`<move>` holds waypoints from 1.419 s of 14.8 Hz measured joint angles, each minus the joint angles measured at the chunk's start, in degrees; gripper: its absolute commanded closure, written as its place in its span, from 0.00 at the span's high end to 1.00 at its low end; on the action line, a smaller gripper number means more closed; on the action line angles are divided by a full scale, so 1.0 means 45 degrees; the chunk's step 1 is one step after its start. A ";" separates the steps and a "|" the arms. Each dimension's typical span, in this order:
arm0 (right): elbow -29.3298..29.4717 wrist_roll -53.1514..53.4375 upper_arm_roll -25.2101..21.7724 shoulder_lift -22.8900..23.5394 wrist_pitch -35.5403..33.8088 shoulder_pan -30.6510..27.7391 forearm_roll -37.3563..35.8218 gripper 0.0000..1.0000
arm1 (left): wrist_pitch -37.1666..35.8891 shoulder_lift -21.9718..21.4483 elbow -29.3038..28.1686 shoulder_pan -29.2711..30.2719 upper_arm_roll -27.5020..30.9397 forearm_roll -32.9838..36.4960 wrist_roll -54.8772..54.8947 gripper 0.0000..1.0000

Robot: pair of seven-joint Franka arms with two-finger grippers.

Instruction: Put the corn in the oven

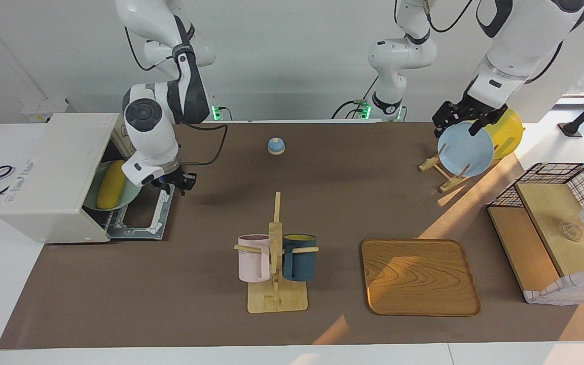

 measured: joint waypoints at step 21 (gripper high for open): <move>0.0629 -0.2113 0.0048 -0.0150 -0.2739 -0.1302 -0.0748 0.10 | 0.0000 0.0000 -0.0001 0.0000 0.0000 0.0000 0.0000 1.00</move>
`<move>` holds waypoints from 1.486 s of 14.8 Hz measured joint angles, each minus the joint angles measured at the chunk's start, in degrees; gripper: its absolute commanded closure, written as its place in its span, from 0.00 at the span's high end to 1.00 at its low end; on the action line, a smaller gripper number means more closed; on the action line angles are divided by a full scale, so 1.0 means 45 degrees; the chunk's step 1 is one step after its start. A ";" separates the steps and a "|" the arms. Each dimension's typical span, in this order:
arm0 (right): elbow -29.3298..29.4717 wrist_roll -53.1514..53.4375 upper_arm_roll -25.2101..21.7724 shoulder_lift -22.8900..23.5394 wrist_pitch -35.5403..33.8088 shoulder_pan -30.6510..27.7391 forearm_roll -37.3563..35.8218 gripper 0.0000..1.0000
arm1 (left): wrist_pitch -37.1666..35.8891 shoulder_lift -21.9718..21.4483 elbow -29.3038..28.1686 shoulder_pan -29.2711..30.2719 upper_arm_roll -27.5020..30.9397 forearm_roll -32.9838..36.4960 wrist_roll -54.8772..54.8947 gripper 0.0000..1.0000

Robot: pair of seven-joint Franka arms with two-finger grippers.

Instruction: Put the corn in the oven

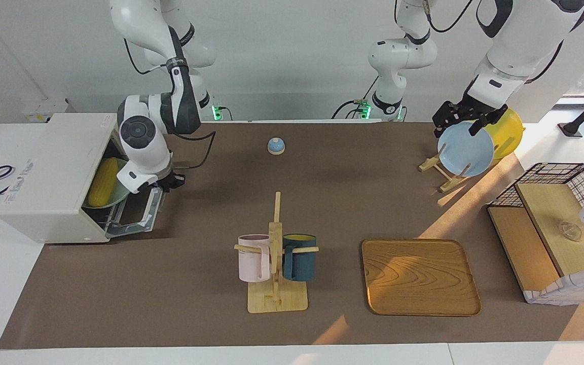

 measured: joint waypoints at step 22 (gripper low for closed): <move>0.5527 -0.0342 -0.0002 -0.0501 -0.4320 -0.0490 0.2140 1.00 | 0.0000 0.0000 0.0000 0.0000 0.0000 0.0000 0.0000 1.00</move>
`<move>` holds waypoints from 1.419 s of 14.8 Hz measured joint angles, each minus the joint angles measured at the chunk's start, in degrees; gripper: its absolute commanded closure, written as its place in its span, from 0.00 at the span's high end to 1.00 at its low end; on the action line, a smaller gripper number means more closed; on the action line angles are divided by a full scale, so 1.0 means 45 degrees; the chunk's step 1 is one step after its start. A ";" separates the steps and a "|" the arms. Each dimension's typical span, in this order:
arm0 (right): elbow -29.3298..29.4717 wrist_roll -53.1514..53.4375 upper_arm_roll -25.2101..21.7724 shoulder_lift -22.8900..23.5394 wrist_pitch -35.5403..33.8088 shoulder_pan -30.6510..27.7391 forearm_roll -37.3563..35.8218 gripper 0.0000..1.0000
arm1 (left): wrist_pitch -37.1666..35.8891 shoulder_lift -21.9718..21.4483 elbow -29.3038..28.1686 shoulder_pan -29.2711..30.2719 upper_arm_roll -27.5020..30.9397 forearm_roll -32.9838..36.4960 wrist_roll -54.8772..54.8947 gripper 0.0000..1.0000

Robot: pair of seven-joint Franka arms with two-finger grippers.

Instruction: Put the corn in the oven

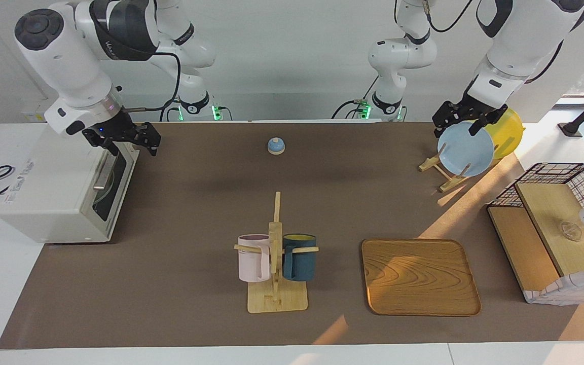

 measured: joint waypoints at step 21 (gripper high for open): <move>0.0117 -0.0227 -0.0389 -0.0959 -0.1621 0.0062 0.0001 1.00 | 0.0000 0.0000 0.0000 0.0000 0.0000 0.0000 0.0000 1.00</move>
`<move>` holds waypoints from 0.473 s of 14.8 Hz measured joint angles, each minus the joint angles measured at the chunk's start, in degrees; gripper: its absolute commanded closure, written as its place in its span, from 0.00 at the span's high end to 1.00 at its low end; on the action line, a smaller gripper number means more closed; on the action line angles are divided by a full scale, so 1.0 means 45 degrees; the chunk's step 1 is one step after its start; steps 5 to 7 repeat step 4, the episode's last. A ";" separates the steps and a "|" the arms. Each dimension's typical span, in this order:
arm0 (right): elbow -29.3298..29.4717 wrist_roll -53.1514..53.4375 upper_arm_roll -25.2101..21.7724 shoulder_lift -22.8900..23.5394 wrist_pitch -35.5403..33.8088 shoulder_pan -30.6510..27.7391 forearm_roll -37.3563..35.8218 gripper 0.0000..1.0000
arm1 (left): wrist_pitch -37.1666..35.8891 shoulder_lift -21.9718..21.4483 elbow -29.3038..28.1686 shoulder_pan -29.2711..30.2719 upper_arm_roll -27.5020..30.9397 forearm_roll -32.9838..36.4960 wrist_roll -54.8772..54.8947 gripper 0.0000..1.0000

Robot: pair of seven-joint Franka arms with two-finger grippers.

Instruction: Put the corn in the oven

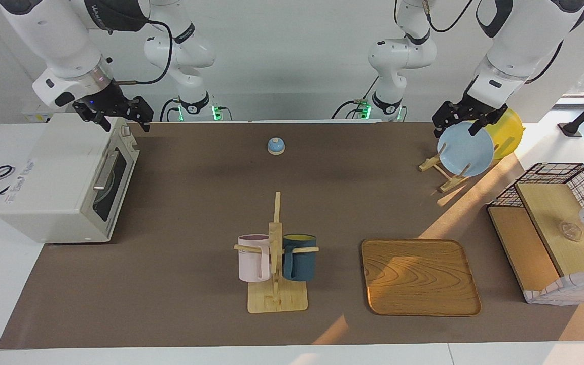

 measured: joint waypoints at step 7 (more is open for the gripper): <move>0.0000 -0.0001 -0.0095 0.0000 0.0000 -0.0001 0.0001 1.00 | 0.0000 0.0000 0.0000 0.0000 0.0000 0.0000 0.0000 1.00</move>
